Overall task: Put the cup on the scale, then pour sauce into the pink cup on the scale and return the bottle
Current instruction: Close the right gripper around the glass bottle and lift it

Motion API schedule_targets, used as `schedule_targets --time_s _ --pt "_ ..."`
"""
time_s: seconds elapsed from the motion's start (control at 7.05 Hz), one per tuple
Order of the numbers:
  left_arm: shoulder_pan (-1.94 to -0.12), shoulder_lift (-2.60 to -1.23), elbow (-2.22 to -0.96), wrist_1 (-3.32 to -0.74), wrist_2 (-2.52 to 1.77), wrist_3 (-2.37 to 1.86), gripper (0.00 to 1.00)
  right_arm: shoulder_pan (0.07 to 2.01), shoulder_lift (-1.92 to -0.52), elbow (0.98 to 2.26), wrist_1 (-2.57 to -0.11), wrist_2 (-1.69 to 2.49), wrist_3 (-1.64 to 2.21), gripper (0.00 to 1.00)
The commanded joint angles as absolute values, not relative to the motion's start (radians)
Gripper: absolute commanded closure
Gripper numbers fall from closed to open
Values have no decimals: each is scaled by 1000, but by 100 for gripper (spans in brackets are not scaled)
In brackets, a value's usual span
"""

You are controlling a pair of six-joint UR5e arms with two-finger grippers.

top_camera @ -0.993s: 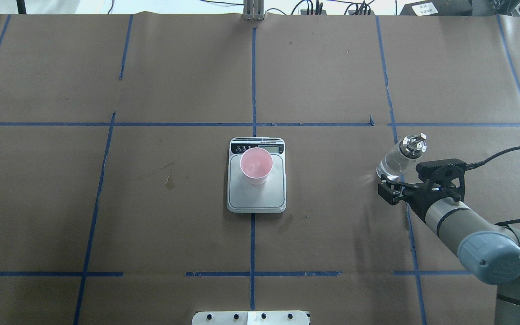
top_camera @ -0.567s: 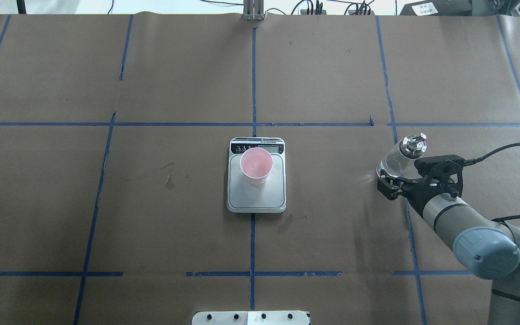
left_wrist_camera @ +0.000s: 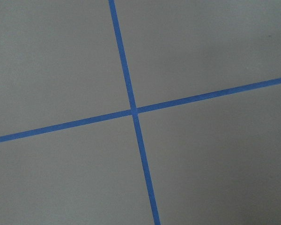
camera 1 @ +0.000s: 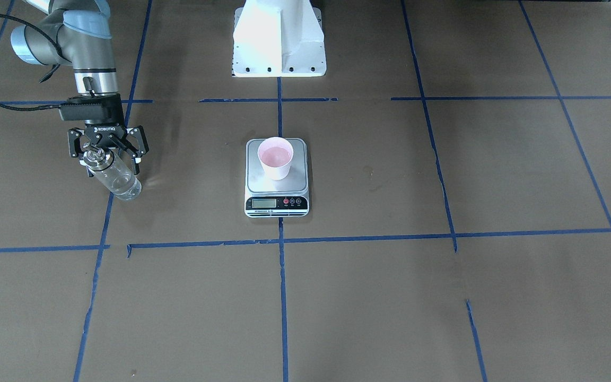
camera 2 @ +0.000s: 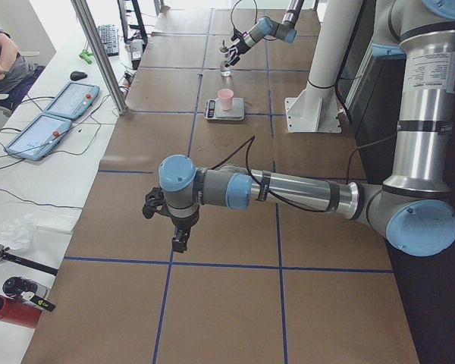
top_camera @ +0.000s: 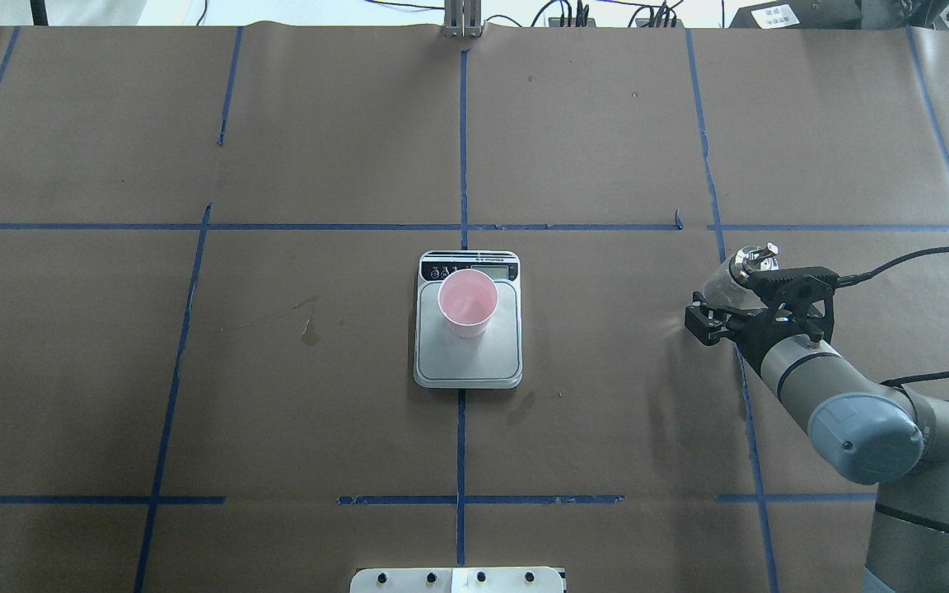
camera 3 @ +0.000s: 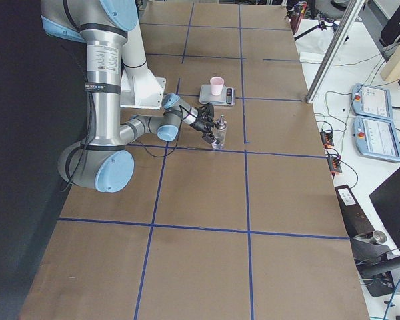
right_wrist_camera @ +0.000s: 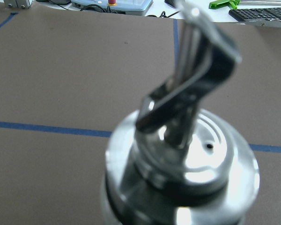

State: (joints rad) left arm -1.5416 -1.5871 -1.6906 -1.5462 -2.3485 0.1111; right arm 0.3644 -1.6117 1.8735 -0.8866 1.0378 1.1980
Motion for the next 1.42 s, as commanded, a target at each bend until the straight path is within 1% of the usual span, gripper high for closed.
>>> schedule_targets --time_s 0.0,0.14,0.28,0.43,0.57,0.71,0.85,1.13,1.28 --pt "-1542 -1588 -1690 -1546 -2349 110 0 371 -1591 1850 -887 1037 1198 0" --pt "-1542 -1589 -1690 -1545 -2347 110 0 374 -1591 1848 -887 1038 1198 0" --pt "-1542 -1589 -1690 -1545 -2349 110 0 374 -1589 1848 -887 1037 1204 21" --pt "-1542 -1589 -1690 -1545 -2349 110 0 376 -1589 1850 -885 1037 1212 76" --pt "-1542 -1589 -1690 -1545 -2349 110 0 374 -1588 1851 -884 1019 1213 100" --pt "-1540 -1589 -1690 -1545 -2349 110 0 376 -1588 1858 -874 1002 1213 100" --pt "-1540 -1591 -1690 -1545 -2349 110 0 377 -1594 1858 -812 991 1200 100" --pt "-1540 -1589 -1690 -1545 -2349 110 0 397 -1591 1881 -793 994 1163 100" --pt "-1540 -1589 -1692 -1545 -2349 110 0 408 -1591 1896 -792 989 956 100"
